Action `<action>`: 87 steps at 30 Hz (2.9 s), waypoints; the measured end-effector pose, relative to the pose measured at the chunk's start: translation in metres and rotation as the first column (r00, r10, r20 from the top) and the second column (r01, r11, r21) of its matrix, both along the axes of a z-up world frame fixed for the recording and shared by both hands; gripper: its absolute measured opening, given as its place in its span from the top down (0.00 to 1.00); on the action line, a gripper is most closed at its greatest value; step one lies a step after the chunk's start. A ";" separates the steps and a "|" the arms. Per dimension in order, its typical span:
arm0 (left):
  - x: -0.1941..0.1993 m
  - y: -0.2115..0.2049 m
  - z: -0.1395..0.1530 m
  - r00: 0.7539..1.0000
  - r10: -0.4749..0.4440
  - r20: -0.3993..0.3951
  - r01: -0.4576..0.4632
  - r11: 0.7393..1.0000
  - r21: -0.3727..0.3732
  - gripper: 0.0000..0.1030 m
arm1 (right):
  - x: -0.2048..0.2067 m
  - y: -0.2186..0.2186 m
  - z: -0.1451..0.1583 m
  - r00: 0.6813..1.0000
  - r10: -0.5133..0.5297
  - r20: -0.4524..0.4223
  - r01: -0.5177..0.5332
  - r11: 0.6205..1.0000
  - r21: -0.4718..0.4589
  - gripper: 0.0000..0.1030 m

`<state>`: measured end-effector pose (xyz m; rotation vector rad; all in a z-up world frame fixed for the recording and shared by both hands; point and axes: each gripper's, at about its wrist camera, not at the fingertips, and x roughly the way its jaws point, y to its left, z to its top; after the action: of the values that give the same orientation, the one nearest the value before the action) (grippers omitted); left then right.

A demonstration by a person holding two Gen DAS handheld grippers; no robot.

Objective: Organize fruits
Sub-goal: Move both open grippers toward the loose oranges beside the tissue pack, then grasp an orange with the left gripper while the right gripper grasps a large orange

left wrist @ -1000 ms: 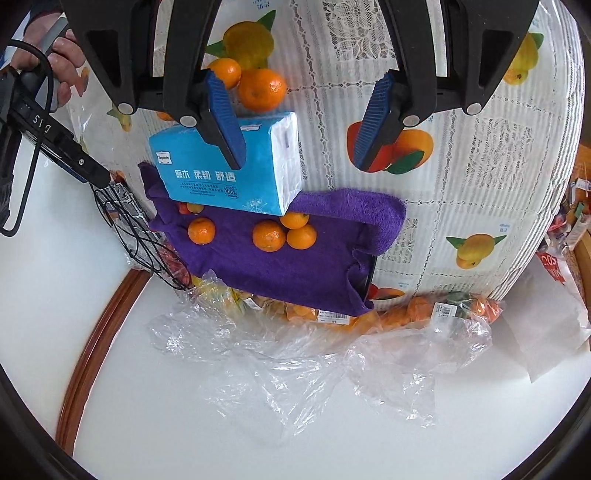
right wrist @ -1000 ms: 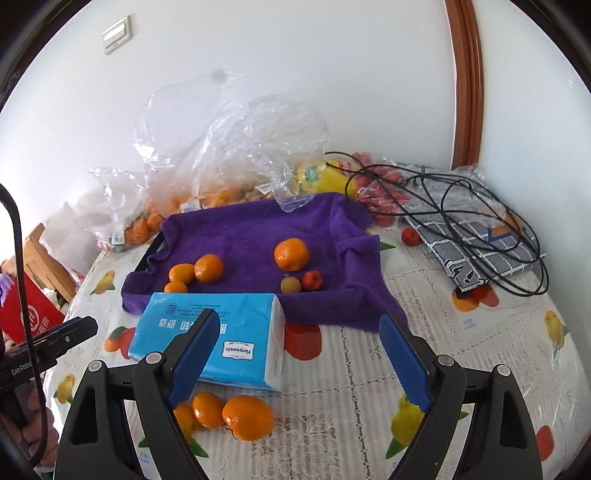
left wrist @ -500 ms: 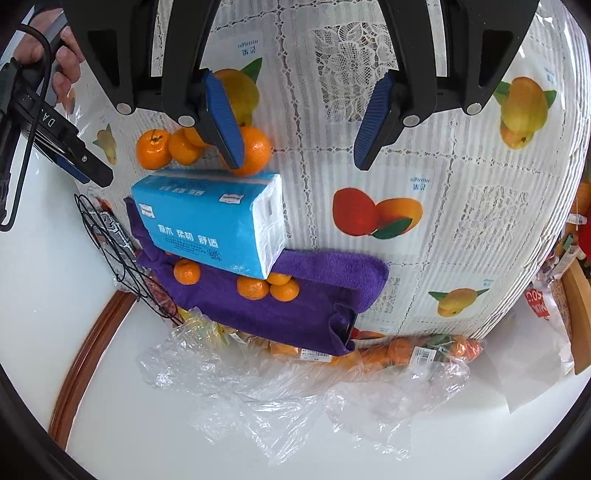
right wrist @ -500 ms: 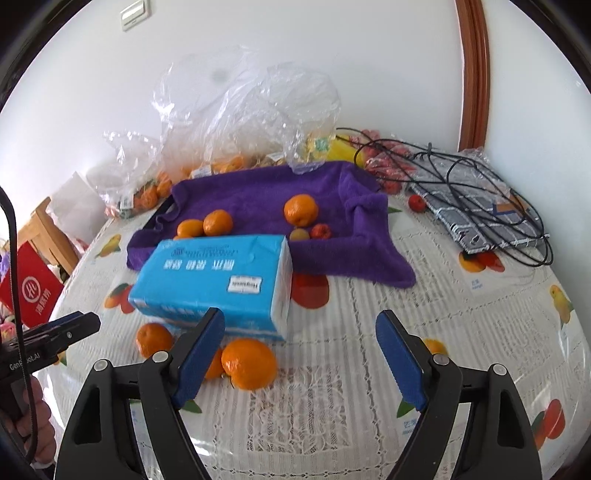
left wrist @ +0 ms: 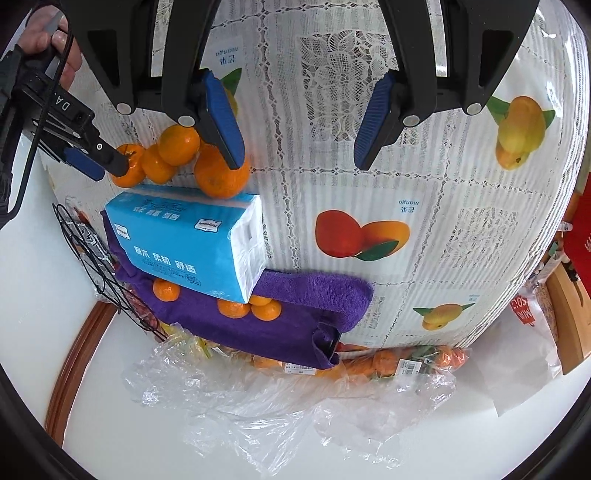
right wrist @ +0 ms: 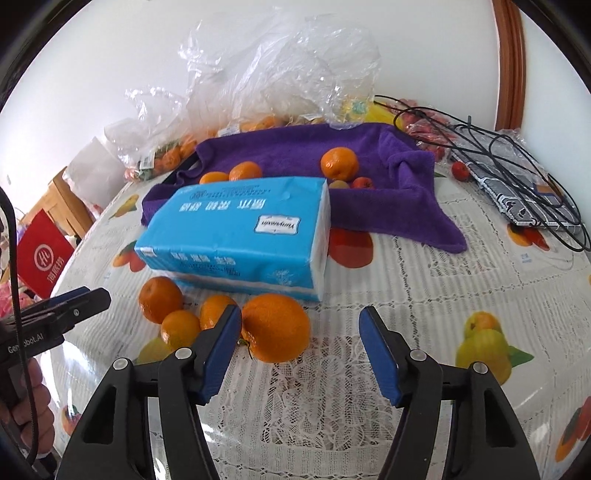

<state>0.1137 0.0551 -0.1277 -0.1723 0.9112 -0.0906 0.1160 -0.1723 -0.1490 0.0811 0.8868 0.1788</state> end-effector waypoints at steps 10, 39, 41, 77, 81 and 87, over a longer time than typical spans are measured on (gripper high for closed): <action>-0.003 -0.001 -0.010 1.000 -0.018 -0.018 0.018 1.000 -0.013 0.42 | 0.001 0.005 -0.010 1.000 0.021 -0.005 -0.021 1.000 0.007 0.38; 0.030 -0.050 -0.025 0.990 -0.138 -0.026 0.137 0.989 -0.049 0.52 | -0.005 -0.018 -0.012 1.000 0.014 0.026 -0.014 1.000 -0.007 0.56; 0.029 -0.051 -0.025 0.987 -0.161 -0.030 0.158 0.985 -0.069 0.60 | -0.001 -0.019 -0.014 1.000 0.014 0.014 -0.014 1.000 0.004 0.56; 0.016 -0.031 -0.031 0.993 -0.105 0.060 0.109 0.991 -0.072 0.60 | 0.000 -0.019 -0.021 1.000 -0.018 -0.015 0.018 1.000 0.002 0.56; 0.016 -0.030 -0.030 0.993 -0.103 0.061 0.108 0.991 -0.082 0.60 | 0.001 -0.022 -0.021 1.000 -0.019 -0.014 0.019 1.000 0.019 0.57; 0.012 -0.030 -0.028 0.992 -0.112 0.063 0.117 0.991 -0.069 0.60 | -0.002 -0.025 -0.018 1.000 -0.031 0.002 0.031 0.999 0.041 0.57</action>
<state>0.1261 0.0254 -0.1556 -0.1840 0.8597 -0.2346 0.1141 -0.1978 -0.1670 0.1329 0.8786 0.1682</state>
